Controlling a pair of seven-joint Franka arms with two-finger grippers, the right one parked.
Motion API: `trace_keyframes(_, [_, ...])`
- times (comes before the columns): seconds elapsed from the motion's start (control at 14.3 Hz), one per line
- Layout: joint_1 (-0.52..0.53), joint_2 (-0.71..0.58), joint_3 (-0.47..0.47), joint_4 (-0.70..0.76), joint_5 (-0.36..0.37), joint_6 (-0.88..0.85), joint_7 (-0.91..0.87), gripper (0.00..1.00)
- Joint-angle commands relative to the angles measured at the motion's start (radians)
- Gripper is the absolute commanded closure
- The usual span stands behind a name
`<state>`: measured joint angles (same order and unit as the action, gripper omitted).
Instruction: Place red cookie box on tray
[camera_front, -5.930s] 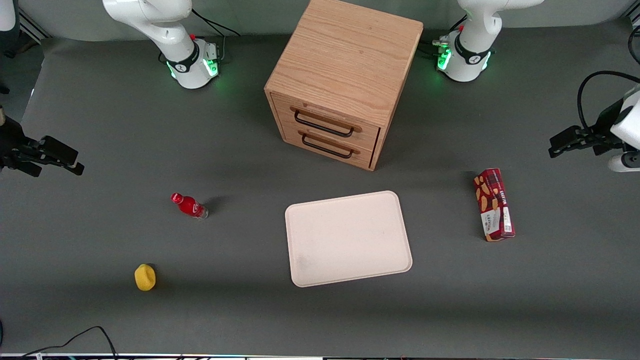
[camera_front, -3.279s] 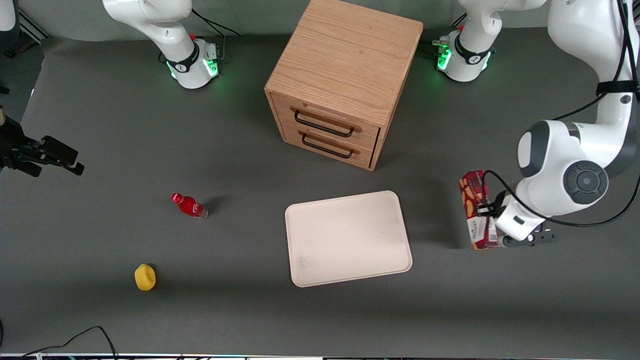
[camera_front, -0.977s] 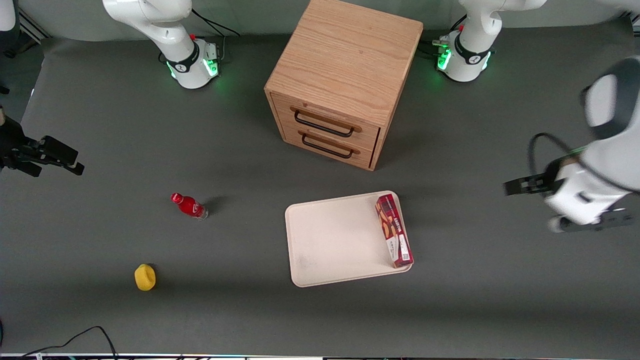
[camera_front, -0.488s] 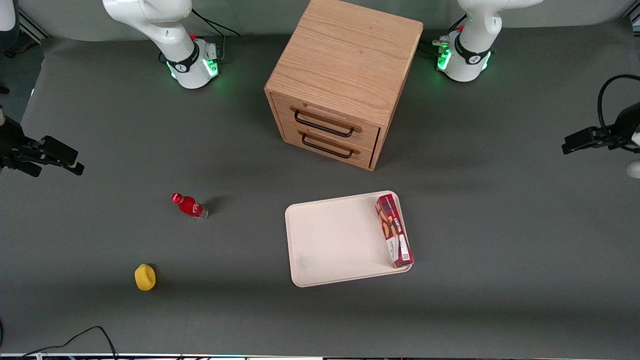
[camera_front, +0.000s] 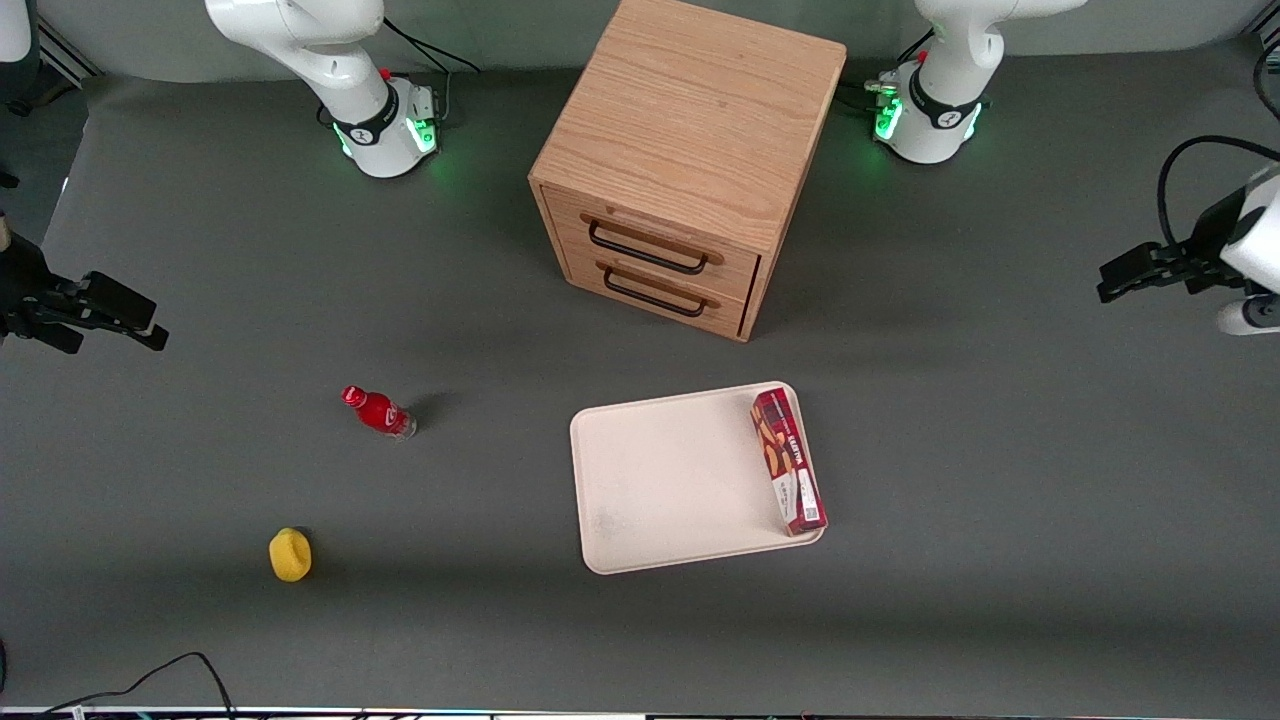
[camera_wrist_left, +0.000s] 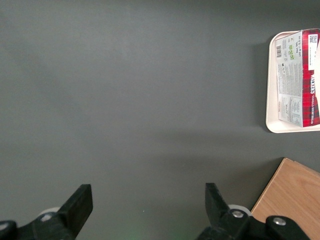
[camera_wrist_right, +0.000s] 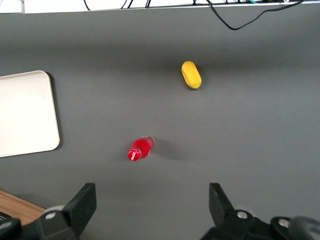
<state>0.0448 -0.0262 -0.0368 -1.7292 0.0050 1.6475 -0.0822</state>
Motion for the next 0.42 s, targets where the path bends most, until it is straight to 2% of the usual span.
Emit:
trace_keyframes(0.0, [-0.013, 0.02, 0.006, 0.029, -0.002, -0.007, -0.016, 0.0])
trace_keyframes(0.35, [-0.016, 0.043, 0.006, 0.06, -0.008, -0.035, -0.018, 0.0])
